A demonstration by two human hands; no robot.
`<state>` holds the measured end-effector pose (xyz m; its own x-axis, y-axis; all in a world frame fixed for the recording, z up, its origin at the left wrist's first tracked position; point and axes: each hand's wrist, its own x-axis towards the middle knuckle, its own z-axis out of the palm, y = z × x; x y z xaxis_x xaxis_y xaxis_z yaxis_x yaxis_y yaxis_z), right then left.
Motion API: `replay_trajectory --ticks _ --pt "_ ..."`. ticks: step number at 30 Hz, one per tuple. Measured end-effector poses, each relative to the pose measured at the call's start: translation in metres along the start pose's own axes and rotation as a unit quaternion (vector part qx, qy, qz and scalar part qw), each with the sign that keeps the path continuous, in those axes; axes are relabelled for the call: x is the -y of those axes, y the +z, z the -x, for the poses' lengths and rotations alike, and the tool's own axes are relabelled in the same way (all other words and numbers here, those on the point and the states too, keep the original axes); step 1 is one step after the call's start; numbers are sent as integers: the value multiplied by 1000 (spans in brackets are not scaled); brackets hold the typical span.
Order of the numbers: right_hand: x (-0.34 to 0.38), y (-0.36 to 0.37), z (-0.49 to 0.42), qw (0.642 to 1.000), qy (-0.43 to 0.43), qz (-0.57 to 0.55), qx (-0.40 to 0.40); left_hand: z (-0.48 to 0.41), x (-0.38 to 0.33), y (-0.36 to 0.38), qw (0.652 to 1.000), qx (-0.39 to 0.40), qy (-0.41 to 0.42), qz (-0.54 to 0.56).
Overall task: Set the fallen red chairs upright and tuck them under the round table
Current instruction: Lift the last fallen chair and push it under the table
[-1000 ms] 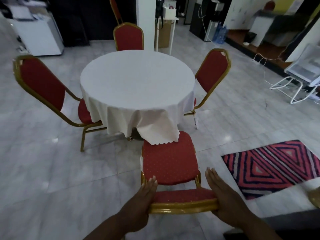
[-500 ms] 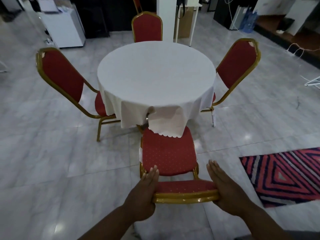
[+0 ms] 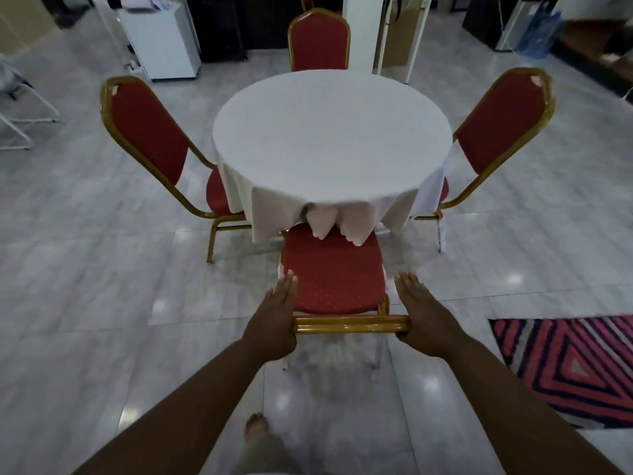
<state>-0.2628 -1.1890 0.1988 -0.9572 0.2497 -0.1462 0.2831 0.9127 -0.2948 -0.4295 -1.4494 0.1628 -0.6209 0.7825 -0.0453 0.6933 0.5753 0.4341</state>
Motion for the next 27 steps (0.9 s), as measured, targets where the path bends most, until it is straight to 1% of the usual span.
replay_trajectory --ticks 7,14,27 --pt "-3 -10 -38 1000 9 17 10 -42 20 -5 1000 14 -18 -19" --pt "1 -23 -75 999 26 9 33 -76 41 -12 999 20 -21 -23" --pt "-9 -23 -89 999 32 11 22 -88 40 -12 999 29 -23 -21"
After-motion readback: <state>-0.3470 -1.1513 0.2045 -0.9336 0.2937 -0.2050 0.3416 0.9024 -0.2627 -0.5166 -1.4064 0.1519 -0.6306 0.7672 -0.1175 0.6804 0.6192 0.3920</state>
